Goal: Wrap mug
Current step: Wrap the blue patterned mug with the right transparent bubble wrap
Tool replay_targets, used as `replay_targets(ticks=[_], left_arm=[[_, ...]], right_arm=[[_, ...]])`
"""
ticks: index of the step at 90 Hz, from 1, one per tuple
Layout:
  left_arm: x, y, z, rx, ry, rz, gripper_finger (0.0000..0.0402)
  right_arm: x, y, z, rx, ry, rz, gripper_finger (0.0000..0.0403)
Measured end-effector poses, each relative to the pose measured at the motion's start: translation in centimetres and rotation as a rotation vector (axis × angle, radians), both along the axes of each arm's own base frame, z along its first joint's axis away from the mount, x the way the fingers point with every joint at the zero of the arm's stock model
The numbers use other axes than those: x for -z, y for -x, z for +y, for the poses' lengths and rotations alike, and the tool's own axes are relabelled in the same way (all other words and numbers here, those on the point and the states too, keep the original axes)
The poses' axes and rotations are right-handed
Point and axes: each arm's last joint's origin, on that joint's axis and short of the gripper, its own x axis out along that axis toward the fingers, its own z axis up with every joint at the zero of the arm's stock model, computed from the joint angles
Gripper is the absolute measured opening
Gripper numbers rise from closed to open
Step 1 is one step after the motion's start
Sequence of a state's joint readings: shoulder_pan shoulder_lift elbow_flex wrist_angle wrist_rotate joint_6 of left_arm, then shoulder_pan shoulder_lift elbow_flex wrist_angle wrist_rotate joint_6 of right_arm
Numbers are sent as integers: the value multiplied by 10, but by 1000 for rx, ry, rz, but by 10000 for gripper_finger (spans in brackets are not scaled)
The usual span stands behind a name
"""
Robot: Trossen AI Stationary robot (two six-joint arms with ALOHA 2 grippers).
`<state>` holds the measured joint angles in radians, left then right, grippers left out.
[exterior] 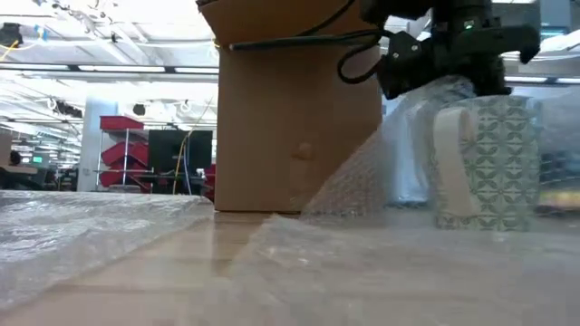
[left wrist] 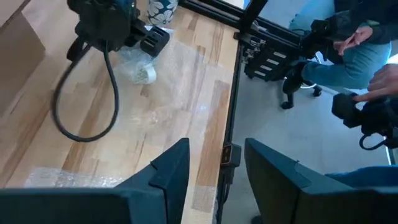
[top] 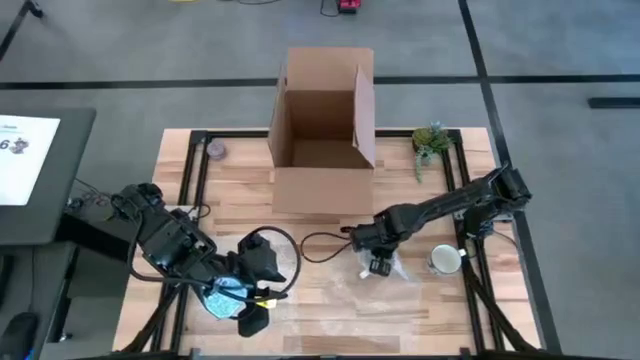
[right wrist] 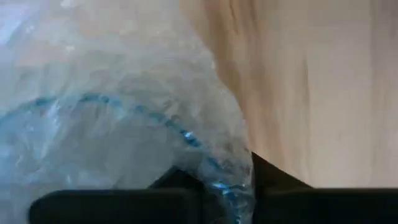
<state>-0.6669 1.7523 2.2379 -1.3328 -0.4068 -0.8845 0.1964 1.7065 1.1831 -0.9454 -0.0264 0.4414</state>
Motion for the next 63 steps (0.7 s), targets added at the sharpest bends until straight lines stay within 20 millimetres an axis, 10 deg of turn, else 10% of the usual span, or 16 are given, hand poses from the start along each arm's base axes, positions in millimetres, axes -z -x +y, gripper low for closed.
replay_targets(ticks=[34,63], left_arm=[[0,-2,2,-32,5,-6,134],[0,-3,5,-42,-3,-6,134]], right_arm=[[-36,-9,-7,-45,-9,7,173],[-84,1,17,-8,38,22,178]])
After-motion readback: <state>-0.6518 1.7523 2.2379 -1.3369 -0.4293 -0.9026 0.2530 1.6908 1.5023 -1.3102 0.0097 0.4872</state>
